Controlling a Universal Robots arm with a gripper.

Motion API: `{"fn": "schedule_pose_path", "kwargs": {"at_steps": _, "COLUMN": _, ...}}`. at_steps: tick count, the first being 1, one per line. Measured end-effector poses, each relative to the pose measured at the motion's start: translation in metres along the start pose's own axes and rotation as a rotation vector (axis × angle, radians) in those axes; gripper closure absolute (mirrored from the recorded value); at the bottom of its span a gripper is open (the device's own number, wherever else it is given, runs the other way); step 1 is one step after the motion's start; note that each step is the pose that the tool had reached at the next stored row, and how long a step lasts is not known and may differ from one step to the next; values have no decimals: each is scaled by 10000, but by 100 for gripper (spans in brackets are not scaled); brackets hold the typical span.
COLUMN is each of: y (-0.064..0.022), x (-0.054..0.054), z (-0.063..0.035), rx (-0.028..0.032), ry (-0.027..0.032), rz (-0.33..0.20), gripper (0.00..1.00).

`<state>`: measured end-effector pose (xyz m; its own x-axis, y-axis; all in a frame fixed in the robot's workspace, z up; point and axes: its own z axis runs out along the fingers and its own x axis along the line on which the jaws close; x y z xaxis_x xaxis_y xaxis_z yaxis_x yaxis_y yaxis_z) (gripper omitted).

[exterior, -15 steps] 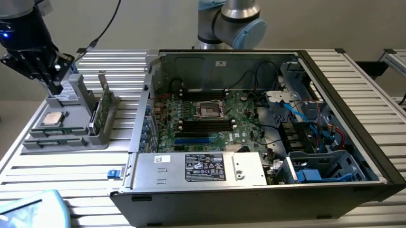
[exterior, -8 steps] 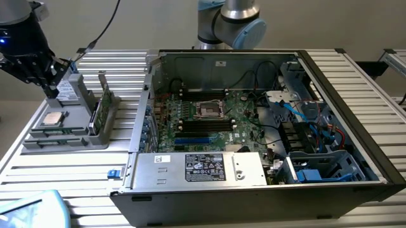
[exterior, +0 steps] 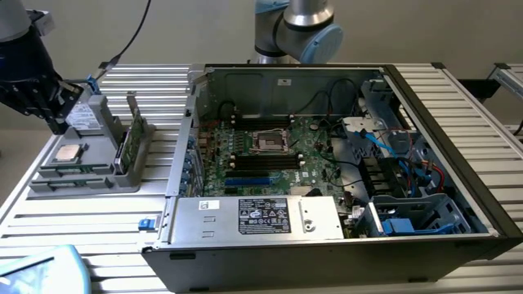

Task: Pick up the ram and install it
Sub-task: 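Reach for the ram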

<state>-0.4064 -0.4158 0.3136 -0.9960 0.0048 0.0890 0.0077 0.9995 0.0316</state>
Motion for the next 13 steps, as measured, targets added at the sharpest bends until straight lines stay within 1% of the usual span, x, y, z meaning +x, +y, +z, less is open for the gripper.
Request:
{"fn": "schedule_pose_path", "kwargs": {"at_steps": 2, "y": -27, "x": 26, "z": 17, "rx": 0, "ry": 18, "rz": -4, "gripper": 90}}
{"fn": "schedule_pose_path", "kwargs": {"at_steps": 4, "y": -59, "x": 44, "z": 31, "rx": 1, "ry": 52, "rz": -11, "gripper": 90}}
{"fn": "schedule_pose_path", "kwargs": {"at_steps": 6, "y": -97, "x": 51, "z": 44, "rx": 3, "ry": 110, "rz": -22, "gripper": 90}}
{"fn": "schedule_pose_path", "kwargs": {"at_steps": 9, "y": -168, "x": 56, "z": 68, "rx": 5, "ry": 227, "rz": -39, "gripper": 90}}
{"fn": "schedule_pose_path", "kwargs": {"at_steps": 10, "y": -191, "x": 55, "z": 77, "rx": 5, "ry": 247, "rz": -45, "gripper": 90}}
{"fn": "schedule_pose_path", "kwargs": {"at_steps": 13, "y": -200, "x": 53, "z": 111, "rx": 7, "ry": 254, "rz": -50, "gripper": 90}}
